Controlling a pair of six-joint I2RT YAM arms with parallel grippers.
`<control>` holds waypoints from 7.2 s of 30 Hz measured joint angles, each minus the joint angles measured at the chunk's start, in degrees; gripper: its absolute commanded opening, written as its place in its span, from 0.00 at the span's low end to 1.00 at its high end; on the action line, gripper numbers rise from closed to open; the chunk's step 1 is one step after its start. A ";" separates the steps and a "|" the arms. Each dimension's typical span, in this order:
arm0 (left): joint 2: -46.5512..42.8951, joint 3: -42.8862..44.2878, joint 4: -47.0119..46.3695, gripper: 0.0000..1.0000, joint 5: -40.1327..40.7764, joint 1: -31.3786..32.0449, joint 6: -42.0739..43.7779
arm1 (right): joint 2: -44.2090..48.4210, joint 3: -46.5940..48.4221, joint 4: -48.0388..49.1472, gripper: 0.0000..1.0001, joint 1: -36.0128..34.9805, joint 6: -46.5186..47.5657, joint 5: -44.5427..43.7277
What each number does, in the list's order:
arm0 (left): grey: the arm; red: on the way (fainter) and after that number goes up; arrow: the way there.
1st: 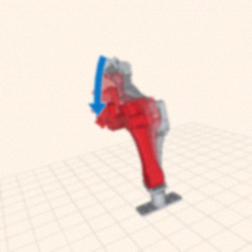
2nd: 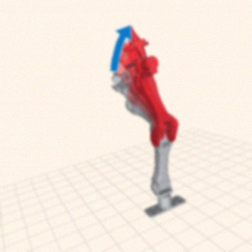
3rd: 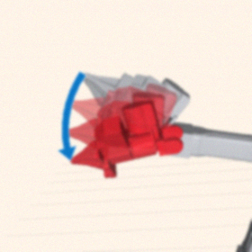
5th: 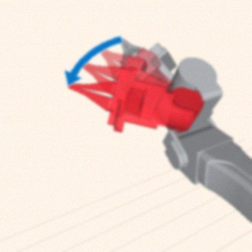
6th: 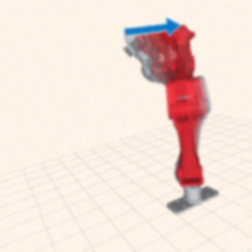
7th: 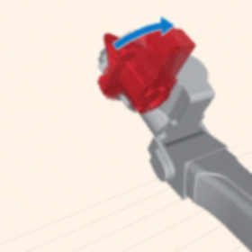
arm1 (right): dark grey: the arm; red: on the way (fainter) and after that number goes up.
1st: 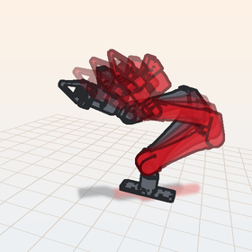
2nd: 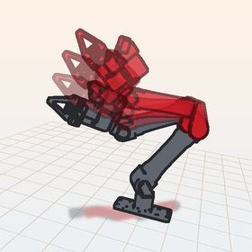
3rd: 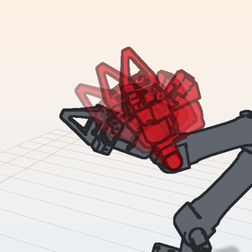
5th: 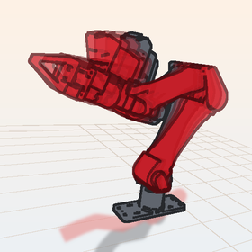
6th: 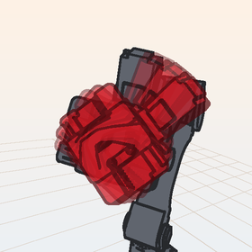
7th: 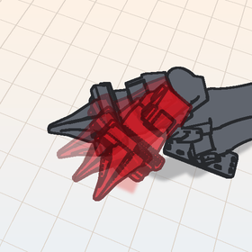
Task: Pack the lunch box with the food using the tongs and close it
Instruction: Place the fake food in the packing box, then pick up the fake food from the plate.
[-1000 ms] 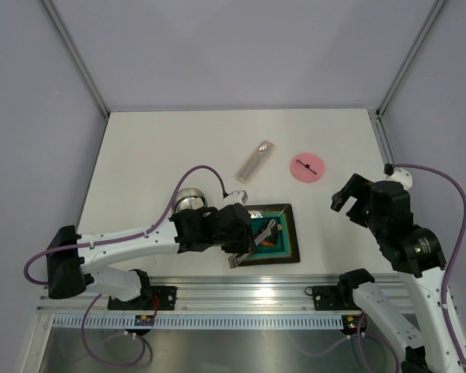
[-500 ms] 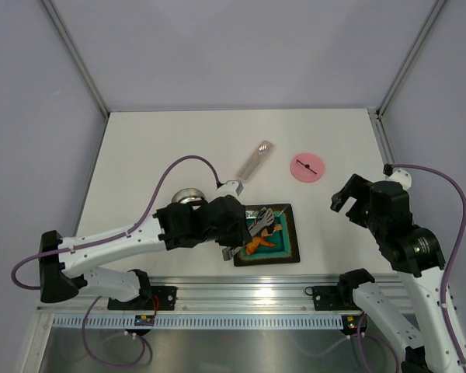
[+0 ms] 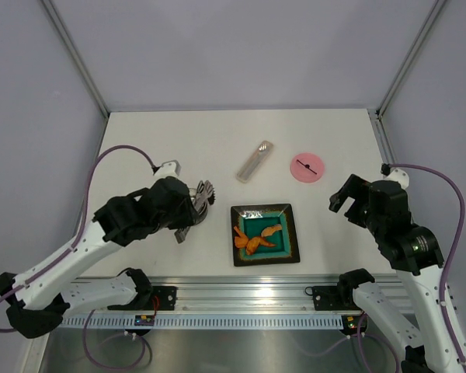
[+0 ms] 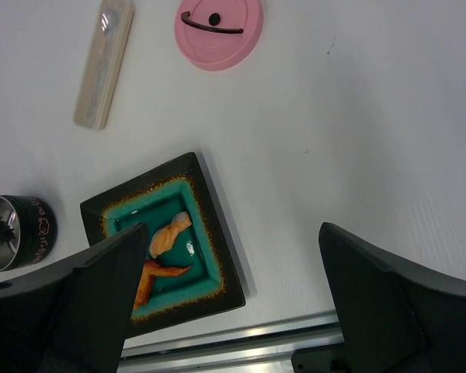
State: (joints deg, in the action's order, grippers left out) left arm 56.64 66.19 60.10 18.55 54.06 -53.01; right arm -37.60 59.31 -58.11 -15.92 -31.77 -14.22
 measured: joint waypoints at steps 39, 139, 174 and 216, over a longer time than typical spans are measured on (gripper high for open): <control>-2.89 -4.70 7.34 0.39 -0.24 -12.79 6.29 | -0.28 -0.87 2.49 1.00 0.00 -0.66 1.81; 29.88 10.88 9.86 0.55 -0.68 24.98 13.09 | 1.62 -2.78 1.68 1.00 0.00 -1.55 1.84; 30.56 14.45 12.72 0.46 -2.05 25.44 12.70 | 1.64 -3.10 1.73 1.00 0.00 -1.66 1.92; 23.61 18.84 14.19 0.17 3.74 21.29 12.22 | 1.73 -3.30 1.70 1.00 0.02 -1.73 1.92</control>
State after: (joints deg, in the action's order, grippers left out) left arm 80.25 85.03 74.28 22.28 75.35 -40.80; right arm -35.88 56.01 -56.40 -15.90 -33.50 -12.29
